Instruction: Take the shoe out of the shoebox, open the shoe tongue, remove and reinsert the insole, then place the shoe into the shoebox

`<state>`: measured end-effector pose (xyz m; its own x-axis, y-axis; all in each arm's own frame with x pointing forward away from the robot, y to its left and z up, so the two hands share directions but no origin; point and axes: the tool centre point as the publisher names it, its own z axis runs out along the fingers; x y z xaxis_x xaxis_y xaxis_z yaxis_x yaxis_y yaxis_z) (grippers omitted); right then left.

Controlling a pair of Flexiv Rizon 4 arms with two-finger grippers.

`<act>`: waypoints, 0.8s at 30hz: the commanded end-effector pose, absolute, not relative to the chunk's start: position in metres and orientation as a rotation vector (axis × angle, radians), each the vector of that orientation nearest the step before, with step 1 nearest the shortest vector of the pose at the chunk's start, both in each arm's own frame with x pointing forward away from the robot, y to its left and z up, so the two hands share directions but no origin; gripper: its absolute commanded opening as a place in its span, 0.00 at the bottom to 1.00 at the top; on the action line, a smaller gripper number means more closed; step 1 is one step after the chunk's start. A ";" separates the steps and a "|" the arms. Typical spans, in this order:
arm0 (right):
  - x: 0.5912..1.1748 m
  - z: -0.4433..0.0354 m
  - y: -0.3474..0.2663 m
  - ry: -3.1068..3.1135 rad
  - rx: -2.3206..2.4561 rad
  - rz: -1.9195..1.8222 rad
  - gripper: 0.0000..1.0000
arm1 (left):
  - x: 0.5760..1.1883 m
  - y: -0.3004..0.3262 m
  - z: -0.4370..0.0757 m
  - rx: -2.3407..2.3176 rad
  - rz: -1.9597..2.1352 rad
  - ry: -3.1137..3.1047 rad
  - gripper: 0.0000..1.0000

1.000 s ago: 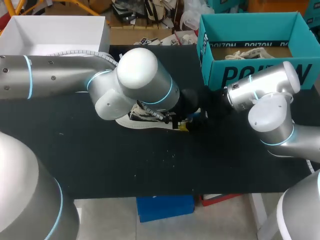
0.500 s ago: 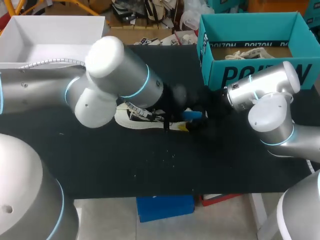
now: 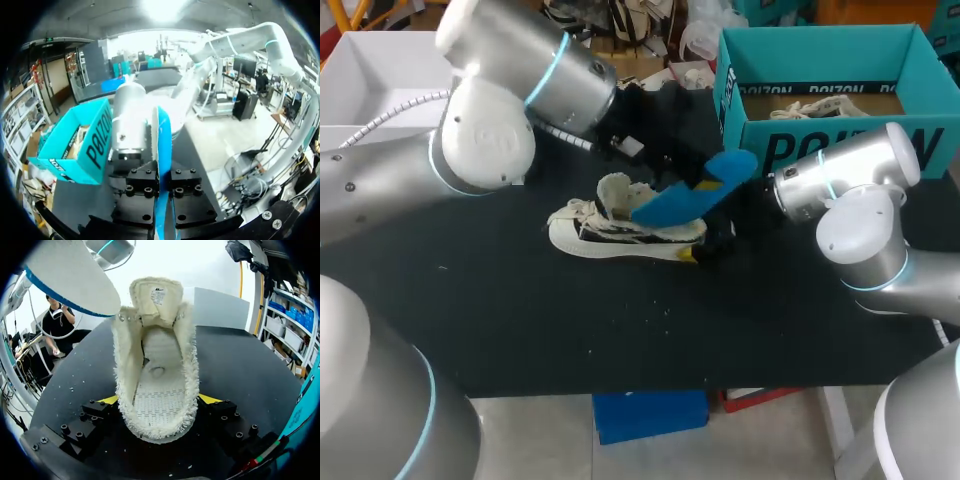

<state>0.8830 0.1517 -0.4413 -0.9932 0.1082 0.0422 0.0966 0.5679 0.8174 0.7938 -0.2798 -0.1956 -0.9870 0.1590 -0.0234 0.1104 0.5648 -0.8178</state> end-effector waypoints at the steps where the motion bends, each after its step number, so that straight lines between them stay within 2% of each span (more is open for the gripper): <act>1: 0.883 -0.445 0.153 2.773 0.184 1.440 0.00 | 0.801 -0.260 -0.180 -0.311 1.647 -2.156 0.00; 15: 0.883 -0.445 0.153 2.773 0.184 1.440 0.00 | 0.801 -0.260 -0.180 -0.311 1.647 -2.156 0.00; 24: 0.883 -0.445 0.153 2.773 0.184 1.440 0.00 | 0.772 -0.252 -0.129 -0.075 1.868 -2.047 0.00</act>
<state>0.8830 0.1518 -0.4413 -0.9932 0.1082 0.0422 0.0966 0.5679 0.8174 0.7914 -0.2584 -0.1372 -0.8814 0.4056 0.2420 -0.1927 0.1592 -0.9683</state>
